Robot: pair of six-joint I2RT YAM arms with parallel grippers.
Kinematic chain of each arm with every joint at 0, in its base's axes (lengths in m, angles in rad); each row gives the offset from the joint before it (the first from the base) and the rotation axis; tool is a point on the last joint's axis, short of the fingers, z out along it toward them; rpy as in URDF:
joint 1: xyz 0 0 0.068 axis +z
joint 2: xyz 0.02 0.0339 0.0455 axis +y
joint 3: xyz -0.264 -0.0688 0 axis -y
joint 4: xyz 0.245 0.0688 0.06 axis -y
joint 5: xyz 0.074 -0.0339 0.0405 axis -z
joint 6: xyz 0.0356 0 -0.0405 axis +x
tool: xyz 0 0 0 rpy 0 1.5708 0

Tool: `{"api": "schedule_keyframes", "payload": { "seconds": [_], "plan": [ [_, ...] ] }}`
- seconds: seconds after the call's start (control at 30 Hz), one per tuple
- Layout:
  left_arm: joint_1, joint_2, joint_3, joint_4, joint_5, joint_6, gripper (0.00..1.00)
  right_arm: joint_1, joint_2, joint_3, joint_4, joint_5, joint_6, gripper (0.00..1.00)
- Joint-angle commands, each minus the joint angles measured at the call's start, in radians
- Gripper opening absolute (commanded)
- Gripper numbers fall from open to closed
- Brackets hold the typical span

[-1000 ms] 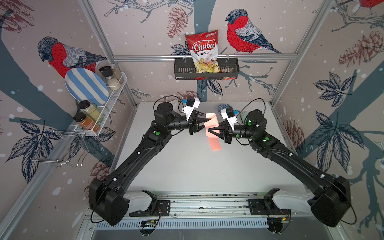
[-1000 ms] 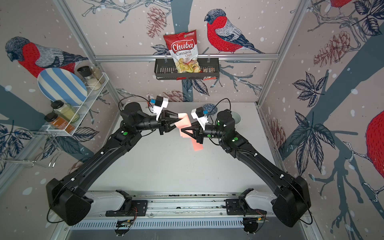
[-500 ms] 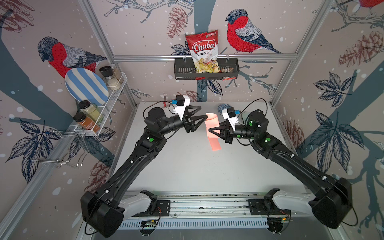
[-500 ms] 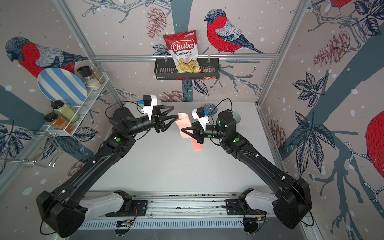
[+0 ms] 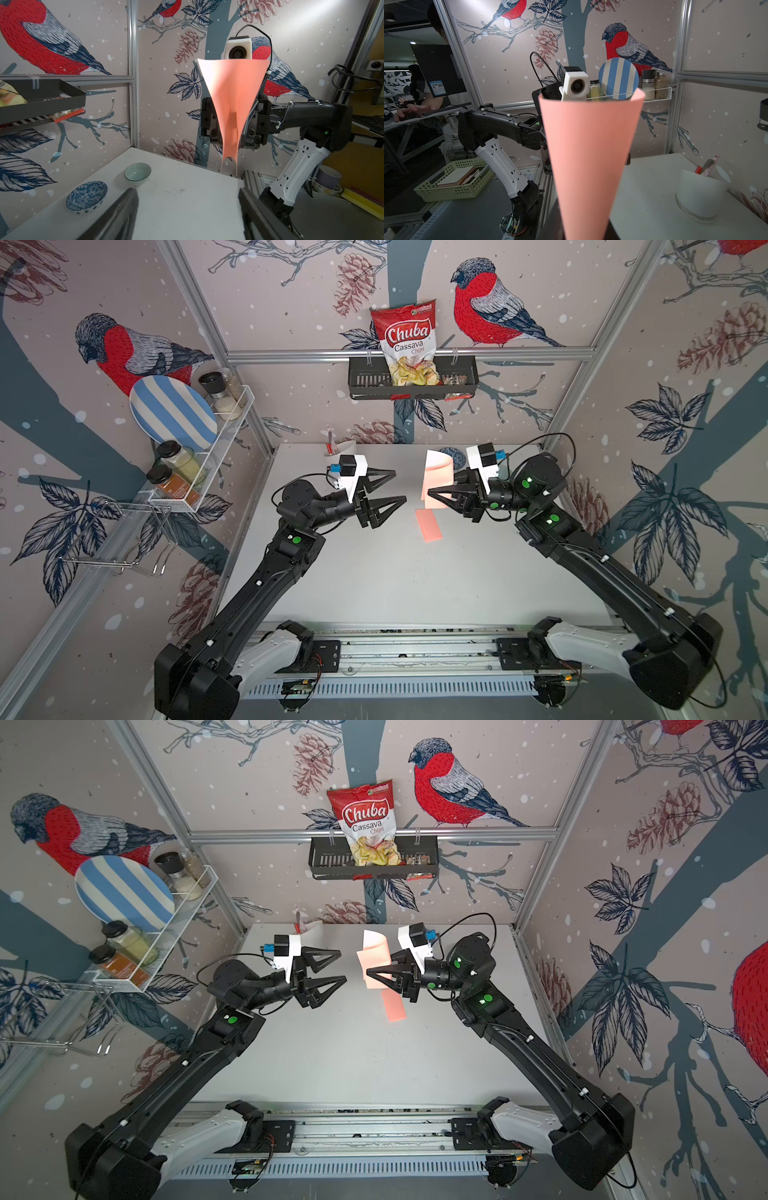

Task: Fold the square paper along the opposite sides
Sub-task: Fold the paper.

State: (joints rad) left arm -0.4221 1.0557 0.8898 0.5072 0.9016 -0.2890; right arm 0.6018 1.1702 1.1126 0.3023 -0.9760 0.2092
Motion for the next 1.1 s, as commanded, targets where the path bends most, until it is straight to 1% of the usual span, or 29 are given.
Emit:
{"api": "schedule_keyframes", "payload": {
  "seconds": [0.0, 0.13, 0.3, 0.43, 0.5, 0.6, 0.63, 0.87, 0.97, 1.07],
  "plan": [
    [0.001, 0.012, -0.001, 0.094, 0.080, -0.032, 0.78, 0.001, 0.017, 0.012, 0.036, -0.020, 0.018, 0.26],
    [0.002, 0.007, -0.010, 0.123, 0.075, -0.035, 0.78, 0.001, 0.035, 0.012, 0.035, -0.025, 0.022, 0.29],
    [0.002, 0.015, -0.012, 0.126, 0.069, -0.024, 0.77, 0.001, 0.044, 0.018, 0.034, -0.042, 0.025, 0.38],
    [0.002, 0.042, -0.003, 0.119, 0.077, -0.016, 0.75, 0.001, 0.046, 0.021, 0.037, -0.053, 0.027, 0.43],
    [0.002, 0.059, 0.004, 0.114, 0.079, -0.014, 0.74, 0.001, 0.048, 0.021, 0.041, -0.054, 0.030, 0.42],
    [0.003, 0.075, 0.014, 0.114, 0.086, -0.017, 0.72, 0.002, 0.055, 0.021, 0.049, -0.052, 0.040, 0.33],
    [0.002, 0.076, 0.015, 0.115, 0.089, -0.019, 0.72, 0.002, 0.057, 0.021, 0.051, -0.055, 0.042, 0.32],
    [0.002, 0.057, 0.024, 0.083, 0.085, 0.009, 0.71, 0.003, 0.070, 0.018, 0.035, -0.061, 0.034, 0.32],
    [0.002, 0.047, 0.033, 0.035, 0.084, 0.046, 0.71, 0.002, 0.067, 0.019, 0.010, -0.072, 0.017, 0.32],
    [0.003, 0.053, 0.053, -0.026, 0.113, 0.083, 0.69, 0.003, 0.058, 0.020, -0.003, -0.090, 0.008, 0.33]
  ]
}}
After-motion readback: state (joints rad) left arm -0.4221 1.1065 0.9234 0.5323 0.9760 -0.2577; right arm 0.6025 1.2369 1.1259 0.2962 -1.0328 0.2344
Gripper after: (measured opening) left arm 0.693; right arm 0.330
